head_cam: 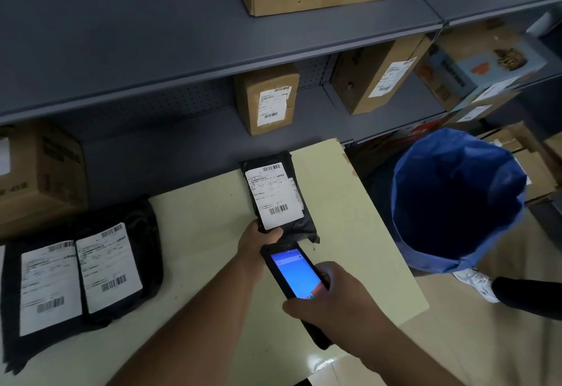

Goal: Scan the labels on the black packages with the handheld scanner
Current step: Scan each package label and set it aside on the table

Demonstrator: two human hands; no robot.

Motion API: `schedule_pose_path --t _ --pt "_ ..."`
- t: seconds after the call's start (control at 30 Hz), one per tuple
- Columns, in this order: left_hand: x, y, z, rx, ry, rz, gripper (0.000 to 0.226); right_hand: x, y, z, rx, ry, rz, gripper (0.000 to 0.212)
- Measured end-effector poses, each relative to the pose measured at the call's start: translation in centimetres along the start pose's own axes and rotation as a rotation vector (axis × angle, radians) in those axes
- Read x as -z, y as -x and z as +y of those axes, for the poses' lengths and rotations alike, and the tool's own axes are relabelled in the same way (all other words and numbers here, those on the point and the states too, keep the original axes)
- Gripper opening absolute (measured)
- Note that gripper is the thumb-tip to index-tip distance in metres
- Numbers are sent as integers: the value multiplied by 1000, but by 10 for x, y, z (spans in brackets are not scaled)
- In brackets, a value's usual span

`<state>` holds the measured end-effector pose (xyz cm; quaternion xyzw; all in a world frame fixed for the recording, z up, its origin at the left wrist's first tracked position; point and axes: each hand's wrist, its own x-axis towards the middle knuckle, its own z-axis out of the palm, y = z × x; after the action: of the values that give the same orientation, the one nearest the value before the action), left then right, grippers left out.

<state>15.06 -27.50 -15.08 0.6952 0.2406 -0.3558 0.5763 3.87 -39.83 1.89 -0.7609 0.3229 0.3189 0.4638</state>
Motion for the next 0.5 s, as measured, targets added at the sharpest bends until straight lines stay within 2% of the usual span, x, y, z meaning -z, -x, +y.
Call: schedule_pose_path --t 0.07,0.27,0.3,0.4,0.5 --pt "3 -1 -3 -15 11 -14 40 -5 0 1 3 15 -2 46" --pt "24 10 -16 2 -53 17 81 -19 6 -6 42 24 -29 40" --pt "29 15 -16 23 20 34 84 -22 8 -9 50 28 -36 40" --pt "49 25 -14 112 293 72 60 -37 12 -20 69 30 -61 39" --pt "76 30 -19 92 350 149 51 -55 18 -29 93 57 -72 41"
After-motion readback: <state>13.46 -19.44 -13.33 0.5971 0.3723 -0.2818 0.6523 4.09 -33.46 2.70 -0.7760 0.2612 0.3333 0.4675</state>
